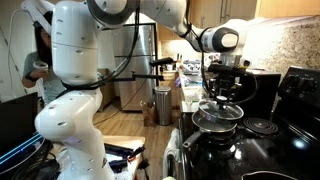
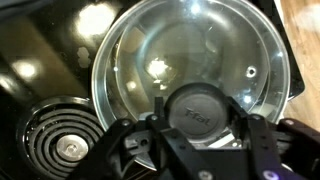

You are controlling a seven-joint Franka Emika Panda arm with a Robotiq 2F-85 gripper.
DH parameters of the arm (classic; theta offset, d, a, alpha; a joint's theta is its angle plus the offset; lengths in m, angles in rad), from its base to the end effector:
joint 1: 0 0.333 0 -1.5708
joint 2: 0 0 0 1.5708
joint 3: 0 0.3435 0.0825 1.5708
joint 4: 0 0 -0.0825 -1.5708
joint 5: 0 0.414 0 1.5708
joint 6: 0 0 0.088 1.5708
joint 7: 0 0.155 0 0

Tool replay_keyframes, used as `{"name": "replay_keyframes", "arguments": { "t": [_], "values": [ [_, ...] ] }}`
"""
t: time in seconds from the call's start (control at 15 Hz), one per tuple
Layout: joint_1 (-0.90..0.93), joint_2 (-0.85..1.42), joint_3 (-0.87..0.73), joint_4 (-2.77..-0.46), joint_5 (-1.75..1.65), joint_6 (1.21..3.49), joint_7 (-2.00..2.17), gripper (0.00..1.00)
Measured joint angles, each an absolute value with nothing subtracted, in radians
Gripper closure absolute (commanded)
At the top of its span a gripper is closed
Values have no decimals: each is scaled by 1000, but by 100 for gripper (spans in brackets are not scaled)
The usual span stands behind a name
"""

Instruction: Remove the wooden spatula from the pan, put it on the countertop, and then remove the lid from the pot and put it on the pan

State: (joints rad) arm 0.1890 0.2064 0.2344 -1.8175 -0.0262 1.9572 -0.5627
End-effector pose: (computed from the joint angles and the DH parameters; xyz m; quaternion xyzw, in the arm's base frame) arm 0.5840 0.2538 0.3881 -0.8787 -0.4763 0.0295 0.0140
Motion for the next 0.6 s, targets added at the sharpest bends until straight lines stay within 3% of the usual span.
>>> {"name": "replay_keyframes", "arguments": {
  "t": [0.6],
  "values": [
    [190,195,252,-1887,-21,1960,-561,65]
  ]
}}
